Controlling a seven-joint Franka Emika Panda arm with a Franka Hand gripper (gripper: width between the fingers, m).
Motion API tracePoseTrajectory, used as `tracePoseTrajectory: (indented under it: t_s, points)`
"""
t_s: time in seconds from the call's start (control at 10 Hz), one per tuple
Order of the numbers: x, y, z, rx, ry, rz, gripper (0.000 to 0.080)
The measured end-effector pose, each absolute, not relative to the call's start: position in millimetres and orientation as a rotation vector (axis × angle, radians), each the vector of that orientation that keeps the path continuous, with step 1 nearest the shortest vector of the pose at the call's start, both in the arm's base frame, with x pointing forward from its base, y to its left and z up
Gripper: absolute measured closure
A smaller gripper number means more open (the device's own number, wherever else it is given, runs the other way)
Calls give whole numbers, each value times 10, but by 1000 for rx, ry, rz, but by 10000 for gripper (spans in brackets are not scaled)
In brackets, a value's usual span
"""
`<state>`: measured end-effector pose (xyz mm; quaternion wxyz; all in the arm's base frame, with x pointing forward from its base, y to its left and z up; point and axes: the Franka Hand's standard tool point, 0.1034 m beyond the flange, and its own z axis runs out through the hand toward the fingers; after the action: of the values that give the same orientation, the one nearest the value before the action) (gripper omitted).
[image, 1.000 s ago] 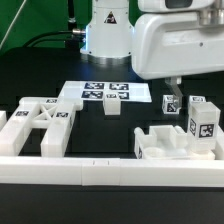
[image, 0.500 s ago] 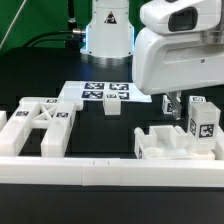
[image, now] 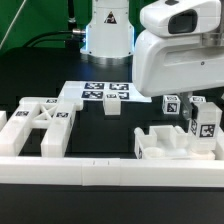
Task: Assemble chair
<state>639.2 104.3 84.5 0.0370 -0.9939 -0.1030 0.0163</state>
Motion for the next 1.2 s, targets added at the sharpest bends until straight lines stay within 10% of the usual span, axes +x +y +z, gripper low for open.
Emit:
tracePoseTrajectory:
  t_s: [1.2]
  points:
    - [6347,1100,832,-2902,893,39,512]
